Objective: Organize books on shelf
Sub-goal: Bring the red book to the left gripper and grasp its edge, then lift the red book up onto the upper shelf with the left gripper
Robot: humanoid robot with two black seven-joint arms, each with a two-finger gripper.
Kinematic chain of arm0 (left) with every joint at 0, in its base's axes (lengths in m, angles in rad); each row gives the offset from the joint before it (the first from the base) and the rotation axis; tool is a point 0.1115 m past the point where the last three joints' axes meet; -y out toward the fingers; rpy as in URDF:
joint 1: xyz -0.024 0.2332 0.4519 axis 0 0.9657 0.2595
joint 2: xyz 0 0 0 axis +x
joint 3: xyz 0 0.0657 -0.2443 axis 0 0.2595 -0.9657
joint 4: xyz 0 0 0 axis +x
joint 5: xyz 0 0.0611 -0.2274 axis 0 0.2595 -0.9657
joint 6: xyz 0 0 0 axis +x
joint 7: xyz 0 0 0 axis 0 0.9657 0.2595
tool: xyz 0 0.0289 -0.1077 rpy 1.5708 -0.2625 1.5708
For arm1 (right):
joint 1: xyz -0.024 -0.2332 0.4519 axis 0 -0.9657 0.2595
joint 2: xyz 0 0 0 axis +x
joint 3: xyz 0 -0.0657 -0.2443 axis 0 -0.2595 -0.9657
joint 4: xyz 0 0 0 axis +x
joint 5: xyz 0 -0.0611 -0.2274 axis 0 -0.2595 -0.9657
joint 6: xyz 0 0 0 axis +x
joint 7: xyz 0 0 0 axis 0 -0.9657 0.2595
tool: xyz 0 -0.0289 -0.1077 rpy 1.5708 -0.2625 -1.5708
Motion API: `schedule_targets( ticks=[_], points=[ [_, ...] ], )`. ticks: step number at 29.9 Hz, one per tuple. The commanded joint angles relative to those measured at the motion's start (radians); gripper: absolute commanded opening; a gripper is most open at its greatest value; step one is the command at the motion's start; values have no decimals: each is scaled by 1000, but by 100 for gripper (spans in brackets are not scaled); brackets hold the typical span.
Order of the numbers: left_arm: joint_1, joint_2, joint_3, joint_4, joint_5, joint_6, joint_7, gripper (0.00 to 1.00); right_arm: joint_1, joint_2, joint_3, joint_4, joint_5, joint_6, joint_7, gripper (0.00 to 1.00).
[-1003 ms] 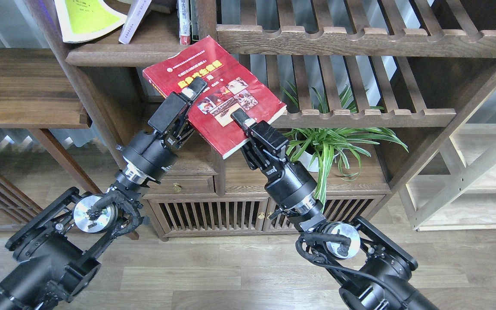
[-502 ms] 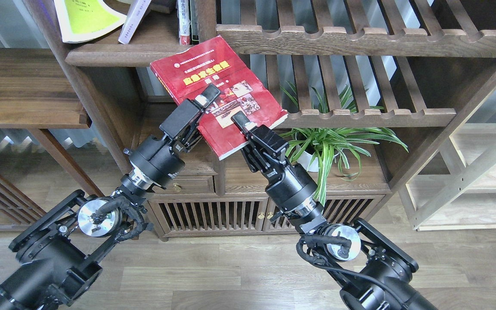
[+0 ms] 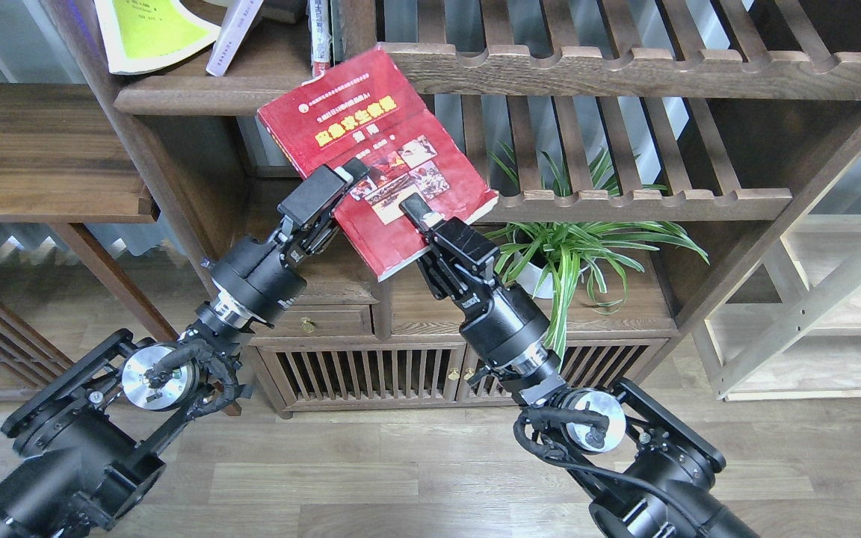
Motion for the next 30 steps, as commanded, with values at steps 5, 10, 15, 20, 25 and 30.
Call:
schedule_targets(
  ticks=[5, 10, 15, 20, 25, 30],
  points=[
    [0, 2, 7, -2, 3, 0, -1, 4, 1, 0, 0, -1, -6, 0, 0, 14],
    [2, 11, 5, -2, 6, 0, -1, 4, 1, 0, 18, -5, -14, 0, 3, 42],
    [2, 17, 4, -5, 6, 0, -4, 4, 3, 0, 43, -5, -14, 0, 9, 64],
    [2, 22, 1, -14, 6, 0, -5, 5, 9, 0, 110, -28, -17, 0, 9, 67],
    [26, 54, 2, -54, 26, 0, -7, 5, 9, 0, 213, -64, -11, 0, 12, 69],
    [42, 119, -4, -126, 94, 0, -10, 5, 12, 0, 296, -87, -11, 0, 14, 71]
  ],
)
